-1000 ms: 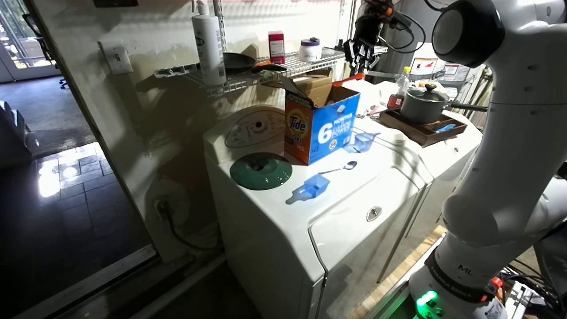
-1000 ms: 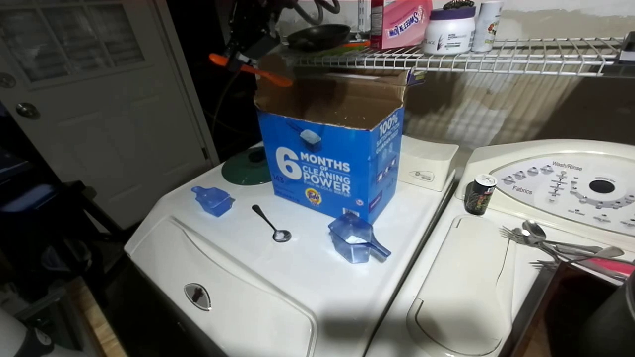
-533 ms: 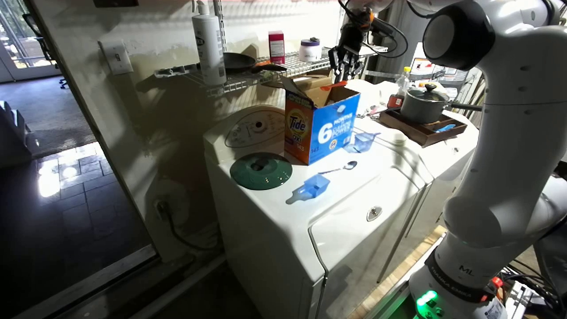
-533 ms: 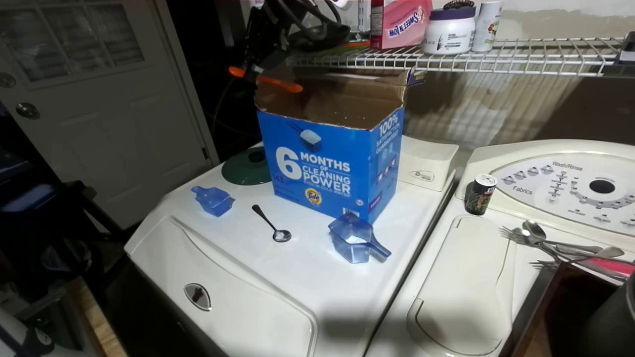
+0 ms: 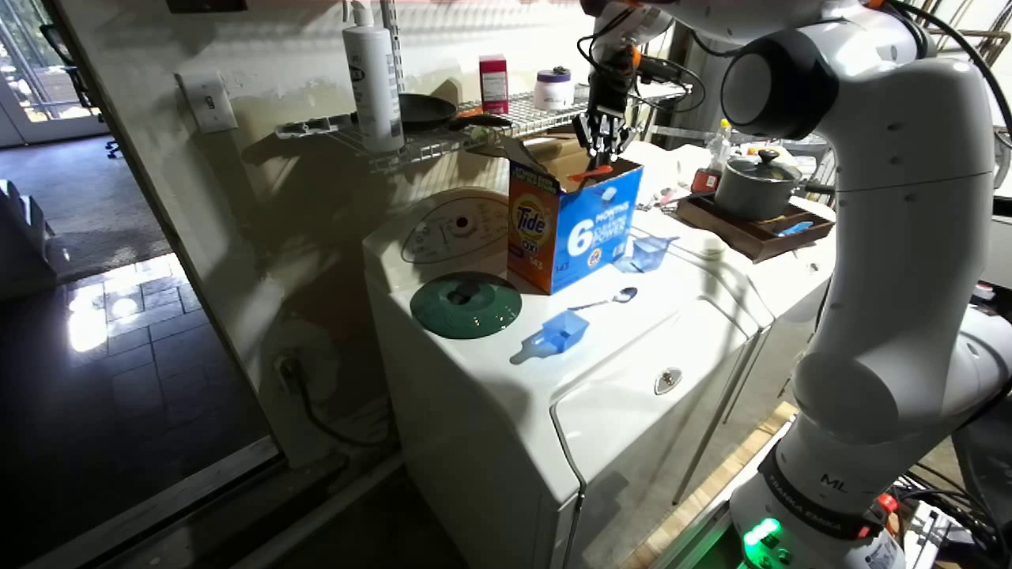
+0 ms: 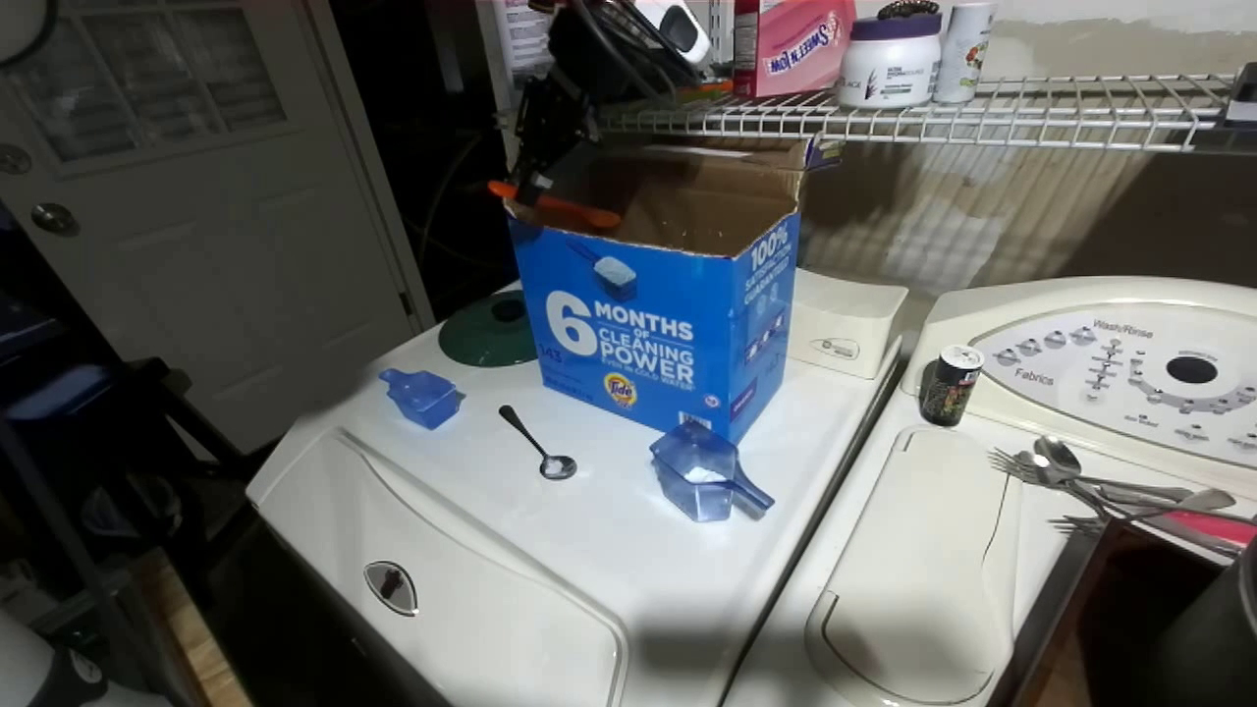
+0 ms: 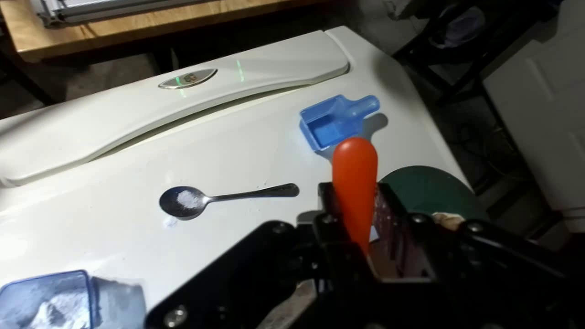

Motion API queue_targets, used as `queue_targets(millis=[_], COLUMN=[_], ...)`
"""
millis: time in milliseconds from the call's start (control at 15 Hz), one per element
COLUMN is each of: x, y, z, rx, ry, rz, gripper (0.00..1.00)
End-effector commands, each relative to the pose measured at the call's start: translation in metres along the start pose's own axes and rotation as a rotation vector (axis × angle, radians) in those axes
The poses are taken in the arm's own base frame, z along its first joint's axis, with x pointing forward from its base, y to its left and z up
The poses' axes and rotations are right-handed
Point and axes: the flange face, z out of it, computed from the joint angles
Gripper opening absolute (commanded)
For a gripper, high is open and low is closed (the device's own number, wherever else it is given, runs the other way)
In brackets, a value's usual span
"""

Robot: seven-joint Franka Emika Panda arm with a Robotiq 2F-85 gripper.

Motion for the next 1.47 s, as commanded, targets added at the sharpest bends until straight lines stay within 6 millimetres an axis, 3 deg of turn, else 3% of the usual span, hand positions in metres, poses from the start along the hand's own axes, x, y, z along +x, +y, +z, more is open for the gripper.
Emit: queue_targets(millis=[0,200,267,400,467,533,733,1067,1400], x=[0.015,0.02,0.018,0.019,0.019,0.008,0.009,0.024,0.051], y=[-0.005,-0.005,-0.004,-0.004,-0.004,-0.002,0.011,0.022,0.021], z=[-0.002,-0.001,0.003,0.003,0.002,-0.007,-0.014,-0.008,0.004], rx=[-0.103,-0.099,-0.08,-0.08,-0.08,-0.042,0.043,0.217,0.341], ry=[0.069,0.091,0.069,0.078,0.079,0.084,0.071,0.005,-0.052], rz=[-0.004,-0.017,0.0,-0.003,-0.003,0.0,0.082,0.202,0.299], gripper=[0.06,0.06,0.24,0.24,0.06,0.06,0.06,0.06,0.06])
